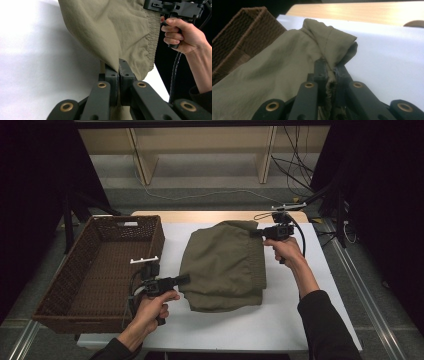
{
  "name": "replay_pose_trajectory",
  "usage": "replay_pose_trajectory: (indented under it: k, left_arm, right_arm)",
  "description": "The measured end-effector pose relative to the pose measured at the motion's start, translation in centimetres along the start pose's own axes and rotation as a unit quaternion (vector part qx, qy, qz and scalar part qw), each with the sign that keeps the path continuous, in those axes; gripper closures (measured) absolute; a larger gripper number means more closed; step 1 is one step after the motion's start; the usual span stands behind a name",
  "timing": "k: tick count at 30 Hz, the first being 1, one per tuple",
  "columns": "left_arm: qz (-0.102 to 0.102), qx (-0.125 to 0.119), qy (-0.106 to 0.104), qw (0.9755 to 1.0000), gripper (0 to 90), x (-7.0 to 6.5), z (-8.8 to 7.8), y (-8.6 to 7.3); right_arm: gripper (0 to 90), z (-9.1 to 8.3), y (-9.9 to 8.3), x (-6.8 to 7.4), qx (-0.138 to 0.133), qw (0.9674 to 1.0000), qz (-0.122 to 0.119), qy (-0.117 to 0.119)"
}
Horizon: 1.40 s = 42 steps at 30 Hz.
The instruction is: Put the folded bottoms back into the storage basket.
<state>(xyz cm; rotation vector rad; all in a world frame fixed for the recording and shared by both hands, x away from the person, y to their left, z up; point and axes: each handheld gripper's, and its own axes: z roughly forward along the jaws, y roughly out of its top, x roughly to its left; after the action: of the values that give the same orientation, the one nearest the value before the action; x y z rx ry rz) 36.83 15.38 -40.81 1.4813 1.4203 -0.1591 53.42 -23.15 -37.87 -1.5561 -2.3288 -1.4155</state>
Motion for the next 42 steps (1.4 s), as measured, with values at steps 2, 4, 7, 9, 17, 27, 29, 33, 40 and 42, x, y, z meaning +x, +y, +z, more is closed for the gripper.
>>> replay_pose_trajectory:
  k: [2,4,7,9,17,27,29,33,40,42]
  left_arm:
    - [0.000,-0.002,-0.002,1.0000,87.6,0.0,-0.2,0.1]
    - [0.001,-0.006,-0.006,1.0000,87.6,0.0,-0.7,0.6]
    - [0.003,-0.007,-0.009,0.9999,87.6,0.1,-1.1,0.8]
    - [0.005,-0.009,-0.013,0.9999,87.6,0.1,-1.6,1.2]
    - [0.022,-0.017,-0.026,0.9993,87.6,0.4,-3.6,2.7]
    - [0.003,-0.035,-0.049,0.9982,87.6,1.5,-5.6,4.1]
    - [0.001,-0.039,-0.051,0.9979,87.6,1.6,-6.0,4.3]
    - [-0.002,-0.050,-0.054,0.9973,87.6,1.8,-6.8,4.7]
    - [-0.004,-0.063,-0.053,0.9966,87.6,2.2,-8.1,5.3]
    - [-0.003,-0.068,-0.050,0.9964,87.6,2.3,-8.6,5.5]
  right_arm:
    - [84.0,-0.1,0.1,0.1,-0.004,1.0000,-0.002,0.002]
    - [84.0,-0.3,0.5,0.6,-0.011,0.9999,0.000,0.007]
    - [84.0,-0.3,0.7,0.9,-0.017,0.9998,-0.002,0.010]
    - [84.0,-0.3,0.9,1.2,-0.021,0.9997,-0.002,0.013]
    - [84.0,0.2,2.0,2.9,-0.035,0.9992,-0.005,0.020]
    - [84.0,0.7,3.9,5.0,-0.044,0.9986,-0.011,0.028]
    - [84.0,0.8,4.1,5.2,-0.045,0.9985,-0.012,0.028]
    - [84.0,1.0,4.6,5.9,-0.048,0.9983,-0.013,0.031]
    - [84.0,1.7,5.4,7.2,-0.048,0.9981,-0.020,0.033]
    - [84.1,1.8,5.6,7.5,-0.049,0.9980,-0.022,0.034]
